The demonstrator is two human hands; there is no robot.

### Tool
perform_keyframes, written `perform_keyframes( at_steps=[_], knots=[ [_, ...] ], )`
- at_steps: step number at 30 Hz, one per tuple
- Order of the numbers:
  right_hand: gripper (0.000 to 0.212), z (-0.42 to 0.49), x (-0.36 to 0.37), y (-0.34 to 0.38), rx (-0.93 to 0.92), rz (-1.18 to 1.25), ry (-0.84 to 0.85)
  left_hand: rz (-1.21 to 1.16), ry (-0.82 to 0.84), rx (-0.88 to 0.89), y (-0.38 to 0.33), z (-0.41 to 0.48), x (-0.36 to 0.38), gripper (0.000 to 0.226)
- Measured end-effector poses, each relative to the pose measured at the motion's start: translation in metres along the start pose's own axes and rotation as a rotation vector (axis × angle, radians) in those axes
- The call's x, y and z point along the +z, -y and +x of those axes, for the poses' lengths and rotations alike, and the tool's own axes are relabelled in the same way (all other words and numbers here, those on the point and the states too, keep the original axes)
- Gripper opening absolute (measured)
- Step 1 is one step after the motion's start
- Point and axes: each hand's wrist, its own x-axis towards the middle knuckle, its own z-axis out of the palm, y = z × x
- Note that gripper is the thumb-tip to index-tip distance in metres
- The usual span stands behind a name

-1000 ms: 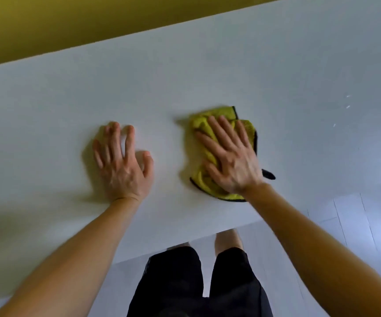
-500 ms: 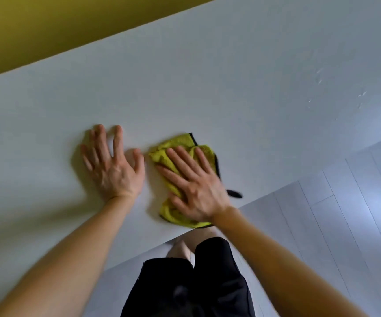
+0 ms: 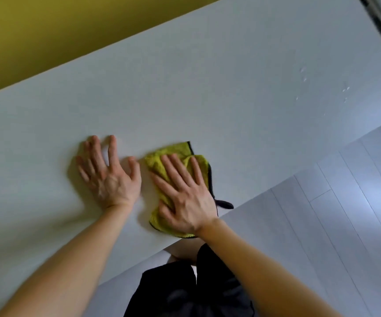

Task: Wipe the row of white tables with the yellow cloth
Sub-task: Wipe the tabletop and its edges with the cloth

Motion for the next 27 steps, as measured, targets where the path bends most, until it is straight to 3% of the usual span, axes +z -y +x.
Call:
perform_keyframes(
  at_steps=[3,5,7,9,11,12,14,16,18,20,22,24,27],
  knots=[
    [0.077,0.007,-0.006,-0.045,-0.343,-0.047,0.114,0.001,0.004,0.001,-0.001,0.000,-0.001,0.064],
    [0.073,0.011,-0.028,-0.107,-0.300,-0.080,0.090,-0.003,-0.010,-0.002,-0.003,0.000,0.000,0.064],
    [0.070,0.009,-0.053,-0.165,-0.010,-0.095,-0.071,-0.008,-0.003,0.004,-0.003,0.000,0.000,0.063],
    [0.070,0.006,-0.066,-0.192,0.407,-0.093,-0.247,-0.008,-0.001,0.002,-0.001,-0.001,0.001,0.063],
    [0.073,0.015,-0.056,-0.171,0.748,-0.085,-0.347,-0.009,-0.001,-0.002,0.000,-0.001,0.002,0.063],
    [0.075,0.017,-0.049,-0.146,0.800,-0.087,-0.359,-0.012,0.003,-0.002,0.000,-0.001,0.003,0.063],
    [0.077,0.010,-0.029,-0.095,0.549,-0.063,-0.279,-0.012,0.005,-0.006,0.000,-0.001,0.004,0.062],
    [0.076,-0.010,-0.017,-0.067,0.050,-0.055,-0.060,-0.006,0.011,-0.009,0.001,-0.001,0.004,0.062],
    [0.075,-0.022,-0.022,-0.091,-0.322,-0.104,0.103,-0.006,0.014,-0.001,0.001,-0.001,0.004,0.062],
    [0.074,-0.022,-0.040,-0.137,-0.364,-0.125,0.132,0.002,0.027,0.013,0.000,0.001,0.004,0.062],
    [0.069,-0.026,-0.058,-0.182,-0.141,-0.120,0.012,0.010,0.029,0.020,-0.001,0.001,0.004,0.062],
    [0.068,-0.035,-0.069,-0.210,0.206,-0.118,-0.167,-0.001,0.008,0.052,-0.002,0.002,0.003,0.059],
    [0.075,-0.022,-0.056,-0.181,0.755,-0.111,-0.339,-0.069,-0.045,0.269,0.001,0.003,0.003,0.052]
  ],
)
